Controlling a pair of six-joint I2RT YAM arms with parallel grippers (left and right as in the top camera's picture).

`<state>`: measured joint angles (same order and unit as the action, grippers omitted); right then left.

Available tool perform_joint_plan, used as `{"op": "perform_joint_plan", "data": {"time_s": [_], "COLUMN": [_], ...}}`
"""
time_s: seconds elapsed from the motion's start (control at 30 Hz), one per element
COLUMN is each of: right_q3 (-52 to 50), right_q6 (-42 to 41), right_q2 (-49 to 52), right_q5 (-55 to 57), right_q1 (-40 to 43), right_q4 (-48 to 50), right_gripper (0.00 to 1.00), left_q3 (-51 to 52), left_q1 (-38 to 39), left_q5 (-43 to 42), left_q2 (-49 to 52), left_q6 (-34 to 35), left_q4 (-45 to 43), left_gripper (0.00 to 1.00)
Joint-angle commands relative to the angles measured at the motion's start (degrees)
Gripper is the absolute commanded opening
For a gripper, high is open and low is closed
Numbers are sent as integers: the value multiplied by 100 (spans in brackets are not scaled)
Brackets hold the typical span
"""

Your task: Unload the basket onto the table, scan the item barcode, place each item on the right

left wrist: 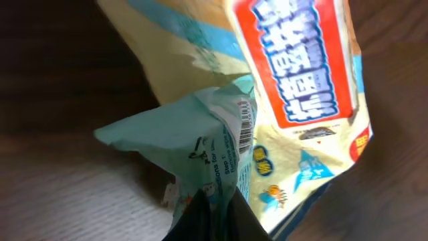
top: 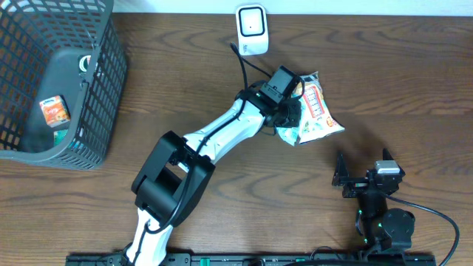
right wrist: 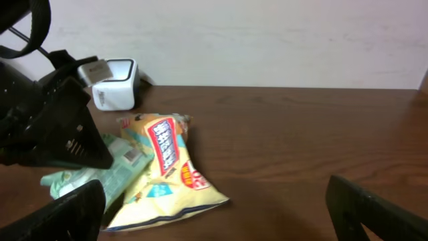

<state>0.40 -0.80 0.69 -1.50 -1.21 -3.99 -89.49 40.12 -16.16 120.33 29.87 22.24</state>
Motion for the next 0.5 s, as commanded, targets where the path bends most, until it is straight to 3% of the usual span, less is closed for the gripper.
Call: {"op": "perform_joint_plan", "data": {"time_s": [0.0,0.27,0.47], "right_q3": [-11,-11,-11], "right_q6": [46,46,46], "right_q2": [-37,-37,-37], "right_q5": [28,28,28], "right_q1": [-50,-50,-50], "right_q4": [-15,-15,-13], "right_gripper": [99,99,99], "left_q3": [-63,-63,-61], "left_q1": [-280,-697,-588], "left_q5": [83,92,796], "left_q2": [-57,-79,-17], "left_q6": [44,74,1193], "left_q4": [-48,-94,-59], "left_gripper": [7,7,7]}}
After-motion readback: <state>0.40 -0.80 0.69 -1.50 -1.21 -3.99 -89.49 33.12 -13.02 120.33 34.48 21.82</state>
